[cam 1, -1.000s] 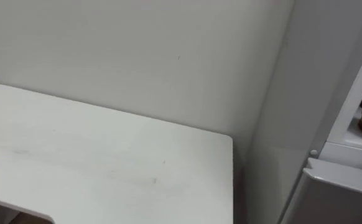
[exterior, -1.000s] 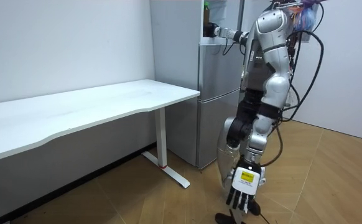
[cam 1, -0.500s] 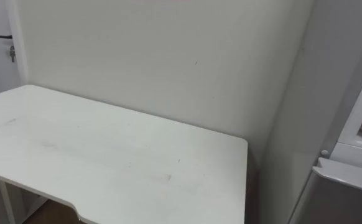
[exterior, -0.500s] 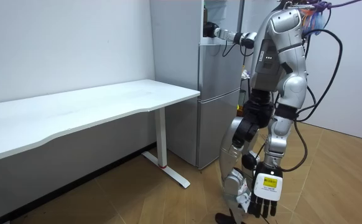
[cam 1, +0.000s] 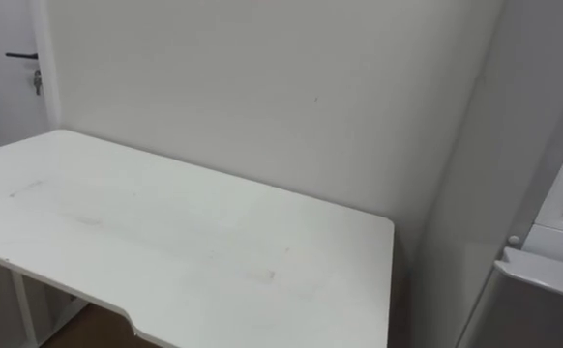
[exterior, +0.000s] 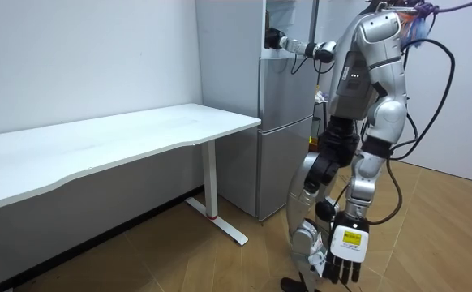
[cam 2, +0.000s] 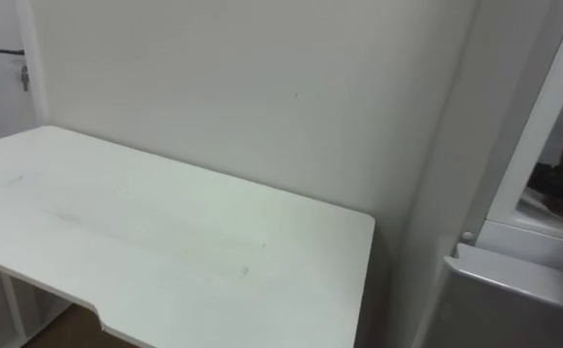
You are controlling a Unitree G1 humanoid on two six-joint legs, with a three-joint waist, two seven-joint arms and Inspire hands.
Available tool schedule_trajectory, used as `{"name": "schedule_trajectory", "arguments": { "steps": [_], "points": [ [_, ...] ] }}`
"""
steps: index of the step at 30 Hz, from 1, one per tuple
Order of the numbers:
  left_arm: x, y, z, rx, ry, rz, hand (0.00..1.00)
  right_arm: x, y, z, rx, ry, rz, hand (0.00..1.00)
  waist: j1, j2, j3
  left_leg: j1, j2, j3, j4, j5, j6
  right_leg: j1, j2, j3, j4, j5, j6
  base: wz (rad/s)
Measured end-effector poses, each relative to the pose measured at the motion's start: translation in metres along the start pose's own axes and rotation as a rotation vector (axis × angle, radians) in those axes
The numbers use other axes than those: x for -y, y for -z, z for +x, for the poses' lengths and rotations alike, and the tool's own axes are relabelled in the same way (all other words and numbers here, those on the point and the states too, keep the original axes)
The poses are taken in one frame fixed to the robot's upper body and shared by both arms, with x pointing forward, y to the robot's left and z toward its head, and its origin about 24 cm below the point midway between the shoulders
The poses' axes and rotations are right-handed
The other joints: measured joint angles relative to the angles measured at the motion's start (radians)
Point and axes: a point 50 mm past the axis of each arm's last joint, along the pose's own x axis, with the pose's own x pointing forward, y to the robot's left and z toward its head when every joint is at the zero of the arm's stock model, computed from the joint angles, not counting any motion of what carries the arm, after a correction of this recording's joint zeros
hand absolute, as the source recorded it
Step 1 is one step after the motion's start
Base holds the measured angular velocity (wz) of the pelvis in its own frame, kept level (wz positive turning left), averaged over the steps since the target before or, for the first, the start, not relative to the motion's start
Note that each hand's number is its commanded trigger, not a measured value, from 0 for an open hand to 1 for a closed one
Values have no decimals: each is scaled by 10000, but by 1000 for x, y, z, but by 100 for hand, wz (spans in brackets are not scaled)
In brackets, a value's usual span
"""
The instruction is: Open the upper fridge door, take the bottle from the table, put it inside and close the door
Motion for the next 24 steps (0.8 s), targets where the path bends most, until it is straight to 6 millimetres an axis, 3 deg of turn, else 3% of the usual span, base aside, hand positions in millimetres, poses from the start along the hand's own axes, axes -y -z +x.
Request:
{"name": "schedule_trajectory", "arguments": {
  "steps": [24],
  "points": [
    [-2,-12,0,503,-67,-11,0,-1,-3,-10,582,-281,331,0,43,67,-5,381,68,248,-284,-27,-22,200,-6,208,-102,-38,15,-2]
  ]
}}
